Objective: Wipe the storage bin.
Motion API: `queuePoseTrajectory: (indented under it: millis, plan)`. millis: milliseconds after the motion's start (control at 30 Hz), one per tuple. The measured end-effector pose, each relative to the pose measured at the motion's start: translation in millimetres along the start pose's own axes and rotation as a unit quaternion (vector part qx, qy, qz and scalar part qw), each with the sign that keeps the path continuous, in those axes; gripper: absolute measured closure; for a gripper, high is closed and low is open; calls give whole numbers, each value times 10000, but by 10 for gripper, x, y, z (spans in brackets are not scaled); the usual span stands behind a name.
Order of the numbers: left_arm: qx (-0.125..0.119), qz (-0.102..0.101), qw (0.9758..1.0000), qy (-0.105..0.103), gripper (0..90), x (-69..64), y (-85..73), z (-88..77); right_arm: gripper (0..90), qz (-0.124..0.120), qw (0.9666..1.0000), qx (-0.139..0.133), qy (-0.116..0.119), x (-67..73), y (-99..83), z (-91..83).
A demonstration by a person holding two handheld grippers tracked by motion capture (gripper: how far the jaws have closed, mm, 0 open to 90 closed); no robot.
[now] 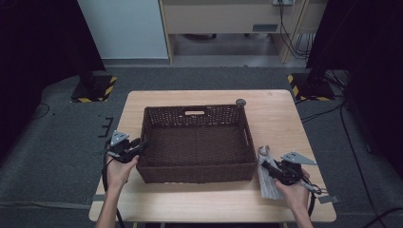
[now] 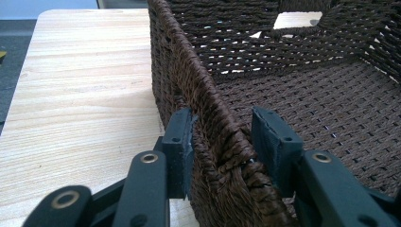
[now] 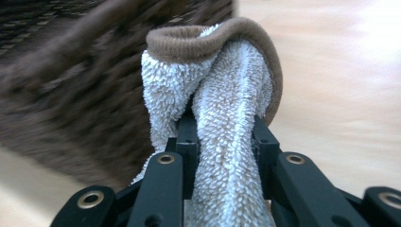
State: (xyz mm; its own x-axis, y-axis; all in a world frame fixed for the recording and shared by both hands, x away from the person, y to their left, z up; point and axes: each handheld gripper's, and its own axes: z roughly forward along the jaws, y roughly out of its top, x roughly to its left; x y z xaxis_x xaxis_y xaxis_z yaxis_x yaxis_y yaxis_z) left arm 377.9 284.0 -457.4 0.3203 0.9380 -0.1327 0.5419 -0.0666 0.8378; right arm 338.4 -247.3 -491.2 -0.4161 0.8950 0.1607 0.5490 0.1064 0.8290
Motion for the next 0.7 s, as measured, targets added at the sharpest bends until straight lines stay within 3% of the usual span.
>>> queuePoseTrajectory:
  millis: [167,233,333,467,700]
  plan:
    - [0,11,10000,15,580,0,0,2,718,-231,9976,50,-650,-282,53,-66]
    - [16,10,10000,11,575,3,1,2,717,-238,9968,66,-758,-340,53,-70]
    - [32,3,10000,-4,572,7,3,4,713,-297,9929,196,-1133,-547,27,-61]
    - [30,-12,10000,-10,571,9,2,4,711,-274,9908,367,-1275,-673,-23,-56]
    - [31,-8,10000,-2,563,9,-4,3,695,-298,9900,525,-1275,-699,-72,10]
